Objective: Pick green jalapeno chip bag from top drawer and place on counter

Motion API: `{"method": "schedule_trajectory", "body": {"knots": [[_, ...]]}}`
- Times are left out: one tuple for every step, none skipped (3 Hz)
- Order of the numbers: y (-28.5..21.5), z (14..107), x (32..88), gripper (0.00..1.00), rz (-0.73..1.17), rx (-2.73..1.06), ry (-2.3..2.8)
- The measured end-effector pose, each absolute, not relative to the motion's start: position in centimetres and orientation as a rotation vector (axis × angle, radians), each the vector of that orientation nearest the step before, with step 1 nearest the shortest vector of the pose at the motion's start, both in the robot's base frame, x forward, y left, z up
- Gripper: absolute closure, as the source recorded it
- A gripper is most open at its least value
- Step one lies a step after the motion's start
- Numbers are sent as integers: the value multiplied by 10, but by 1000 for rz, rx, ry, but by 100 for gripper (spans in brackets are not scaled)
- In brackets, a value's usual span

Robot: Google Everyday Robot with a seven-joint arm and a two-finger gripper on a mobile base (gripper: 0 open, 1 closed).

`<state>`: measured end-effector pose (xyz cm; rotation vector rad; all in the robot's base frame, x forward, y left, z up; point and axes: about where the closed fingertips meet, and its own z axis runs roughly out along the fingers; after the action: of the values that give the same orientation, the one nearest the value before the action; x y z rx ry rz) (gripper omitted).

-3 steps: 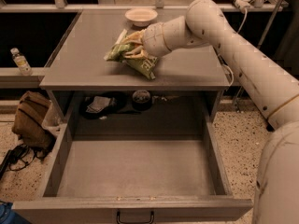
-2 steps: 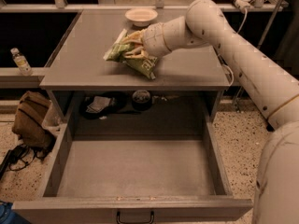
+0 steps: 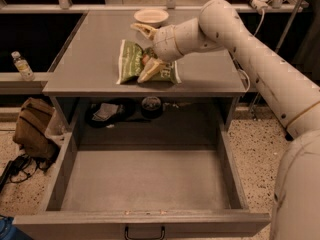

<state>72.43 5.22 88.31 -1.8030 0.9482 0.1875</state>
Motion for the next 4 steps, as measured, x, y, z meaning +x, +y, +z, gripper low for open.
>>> {"method": "schedule_trajectory", "body": {"knots": [[52,883,724,0,187,-1803,948],[41,906,708,0,132,-1799,977],[9,956,672,0,-15,-1765,1052],[-26,1020,617,0,-197,-1703,1098]]}}
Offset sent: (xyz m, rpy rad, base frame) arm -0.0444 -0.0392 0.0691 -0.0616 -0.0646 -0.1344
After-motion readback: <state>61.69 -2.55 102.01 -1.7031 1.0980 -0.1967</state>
